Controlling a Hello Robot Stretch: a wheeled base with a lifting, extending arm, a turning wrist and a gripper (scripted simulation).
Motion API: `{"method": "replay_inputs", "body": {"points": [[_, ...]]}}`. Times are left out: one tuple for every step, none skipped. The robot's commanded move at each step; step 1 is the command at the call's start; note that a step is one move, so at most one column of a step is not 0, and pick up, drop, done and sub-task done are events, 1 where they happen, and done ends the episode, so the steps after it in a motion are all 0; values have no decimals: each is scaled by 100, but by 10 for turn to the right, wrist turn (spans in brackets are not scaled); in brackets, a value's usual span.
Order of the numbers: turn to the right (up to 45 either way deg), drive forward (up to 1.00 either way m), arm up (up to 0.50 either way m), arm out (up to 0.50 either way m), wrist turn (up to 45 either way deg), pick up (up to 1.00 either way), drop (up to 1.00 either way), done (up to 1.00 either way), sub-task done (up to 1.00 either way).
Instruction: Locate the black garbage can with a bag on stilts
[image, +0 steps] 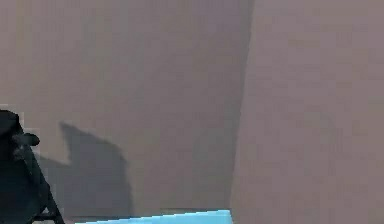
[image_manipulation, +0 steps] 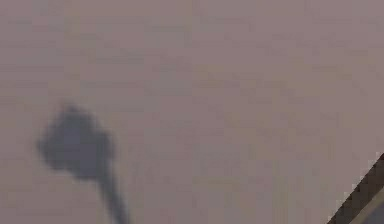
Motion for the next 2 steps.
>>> {"method": "replay_inputs", "body": {"points": [[0,20,0,0,0,0,0,0,0],[-450,0,0,0,0,0,0,0,0]]}}
